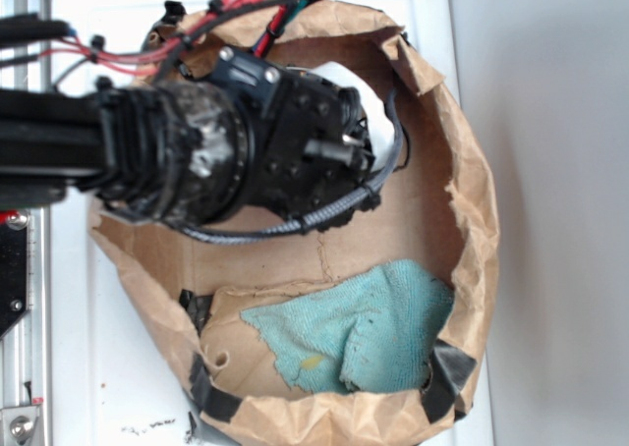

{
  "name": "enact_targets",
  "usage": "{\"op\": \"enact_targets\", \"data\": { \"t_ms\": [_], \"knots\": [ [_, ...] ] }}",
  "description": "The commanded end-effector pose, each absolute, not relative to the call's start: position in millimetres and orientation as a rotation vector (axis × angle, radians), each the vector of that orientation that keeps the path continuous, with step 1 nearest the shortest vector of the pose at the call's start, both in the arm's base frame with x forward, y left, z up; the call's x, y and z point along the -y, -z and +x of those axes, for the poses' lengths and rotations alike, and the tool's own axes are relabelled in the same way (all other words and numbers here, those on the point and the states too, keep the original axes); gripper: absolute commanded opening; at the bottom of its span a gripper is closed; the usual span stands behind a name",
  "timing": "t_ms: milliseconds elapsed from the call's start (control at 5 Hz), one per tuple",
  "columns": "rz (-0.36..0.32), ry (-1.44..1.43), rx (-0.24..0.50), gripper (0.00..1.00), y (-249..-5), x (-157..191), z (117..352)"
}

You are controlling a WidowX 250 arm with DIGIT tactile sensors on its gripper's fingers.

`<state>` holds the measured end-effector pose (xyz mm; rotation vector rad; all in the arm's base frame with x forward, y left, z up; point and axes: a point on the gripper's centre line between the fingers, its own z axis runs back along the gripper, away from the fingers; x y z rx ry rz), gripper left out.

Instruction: Grab the green ball.

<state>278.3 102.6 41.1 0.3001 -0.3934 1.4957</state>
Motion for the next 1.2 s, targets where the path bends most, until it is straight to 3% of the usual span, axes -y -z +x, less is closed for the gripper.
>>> {"op": "enact_targets", "data": {
  "t_ms": [0, 1000],
  "knots": [
    [0.256, -1.520, 0.453, 1.00, -75, -121, 265],
    [0.290, -1.499, 0.586, 1.00, -37, -122, 259]
  ]
}}
